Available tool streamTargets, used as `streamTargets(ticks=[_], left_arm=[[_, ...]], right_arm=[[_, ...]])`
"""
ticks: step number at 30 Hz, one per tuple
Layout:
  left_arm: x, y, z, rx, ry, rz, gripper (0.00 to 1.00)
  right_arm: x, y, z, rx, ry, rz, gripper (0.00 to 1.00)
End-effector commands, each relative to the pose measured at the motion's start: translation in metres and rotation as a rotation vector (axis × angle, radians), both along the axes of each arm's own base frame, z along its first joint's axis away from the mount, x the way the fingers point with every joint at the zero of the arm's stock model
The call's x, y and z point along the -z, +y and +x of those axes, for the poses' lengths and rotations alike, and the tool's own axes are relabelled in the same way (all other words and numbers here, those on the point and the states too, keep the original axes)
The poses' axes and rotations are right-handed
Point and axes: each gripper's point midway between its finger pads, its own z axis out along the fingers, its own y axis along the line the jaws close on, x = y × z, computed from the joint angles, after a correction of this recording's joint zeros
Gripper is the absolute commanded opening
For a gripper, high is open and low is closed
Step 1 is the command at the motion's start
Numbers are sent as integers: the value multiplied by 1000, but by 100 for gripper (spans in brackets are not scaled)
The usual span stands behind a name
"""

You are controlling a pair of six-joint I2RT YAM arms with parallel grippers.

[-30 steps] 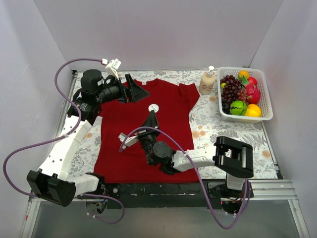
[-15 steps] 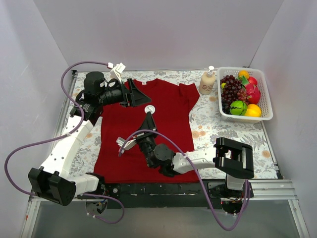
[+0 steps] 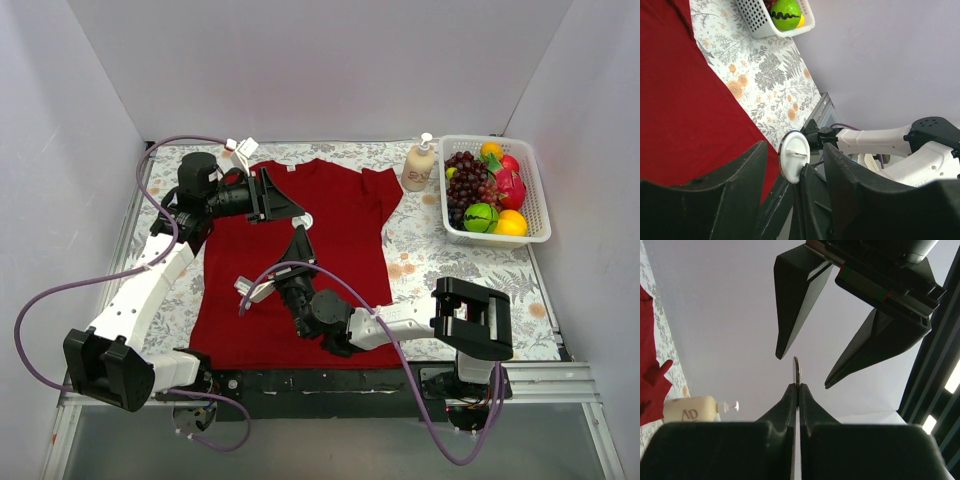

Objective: Pin the brooch onto the clothing

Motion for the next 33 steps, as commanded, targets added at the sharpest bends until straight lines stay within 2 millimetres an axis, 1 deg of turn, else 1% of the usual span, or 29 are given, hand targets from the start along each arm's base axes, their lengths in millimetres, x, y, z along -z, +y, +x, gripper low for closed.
streamTargets(ticks=[1, 5, 7, 9, 14, 16, 19, 20, 23, 28, 32, 33], left_arm=[[-5, -1, -6, 33, -8, -30, 46], [-3, 0, -10, 27, -3, -31, 45], [-5, 1, -12, 23, -7, -35, 43], [-2, 2, -12, 11, -1, -31, 40], [-5, 3, -16, 9, -4, -44, 30], [-3, 2, -17, 13, 0, -45, 27], [-3, 2, -18, 20, 1, -48, 16], [-3, 2, -19, 26, 3, -51, 8], [-4, 2, -18, 29, 4, -50, 0], [-9, 3, -14, -4, -20, -45, 0], [-18, 6, -6, -47, -61, -36, 0], [-20, 8, -3, -68, -70, -32, 0]], right_arm=[[-86, -77, -16, 112, -178, 387, 1], [-87, -78, -16, 112, -175, 396, 1], [-86, -78, -16, 111, -174, 397, 1], [-86, -78, -16, 110, -174, 397, 1], [-88, -81, -16, 110, -169, 416, 1], [-87, -81, -15, 113, -168, 412, 1], [-86, -81, -15, 115, -165, 413, 1], [-86, -81, -15, 115, -164, 413, 1], [-86, -80, -15, 115, -164, 415, 1], [-86, -78, -15, 117, -166, 411, 1], [-83, -78, -13, 137, -146, 410, 1], [-82, -77, -13, 141, -139, 412, 10]])
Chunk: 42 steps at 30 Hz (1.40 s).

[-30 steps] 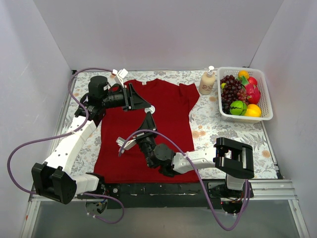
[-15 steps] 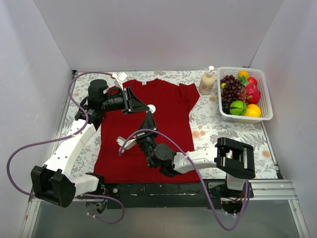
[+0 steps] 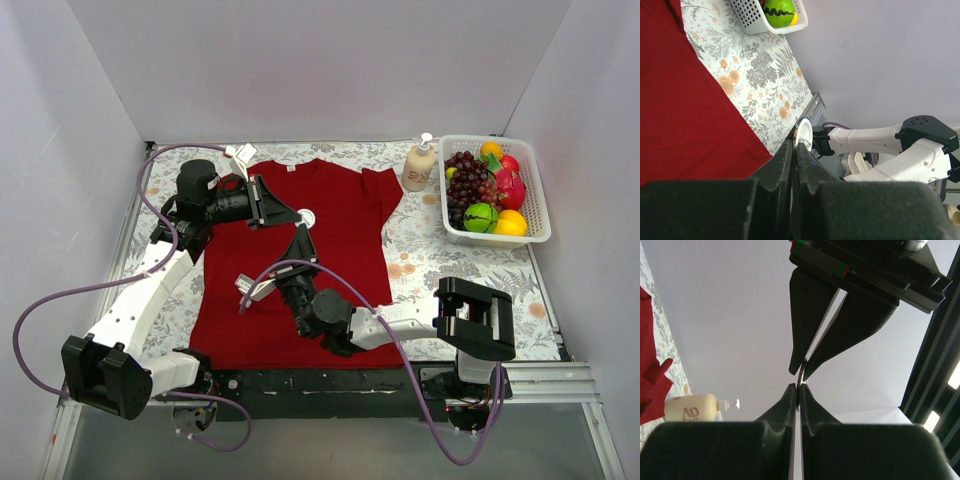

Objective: Pin the brooch onto the clothing

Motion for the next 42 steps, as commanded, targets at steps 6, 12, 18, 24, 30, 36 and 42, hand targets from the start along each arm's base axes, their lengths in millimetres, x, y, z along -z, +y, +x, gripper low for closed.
streamTargets(ticks=[6, 12, 18, 24, 30, 36, 42], left_arm=[[-29, 14, 24, -156, -126, 50, 0], [-30, 14, 35, -179, -132, 65, 0], [-36, 19, 47, -223, -166, 101, 0], [-39, 22, 53, -239, -178, 138, 0], [-40, 24, 53, -243, -188, 156, 0], [-39, 27, 50, -242, -192, 170, 0], [-31, 29, 40, -221, -196, 190, 0]], right_arm=[[-76, -80, -11, 152, -94, 464, 69], [-67, -84, -10, 164, -64, 474, 88], [-60, -93, -8, 189, -14, 519, 95], [-47, -98, -6, 201, 60, 567, 95], [-28, -86, -3, 150, 176, 580, 96], [-17, -56, 1, -1, 515, 796, 89], [-8, -66, 11, -70, 704, 808, 87]])
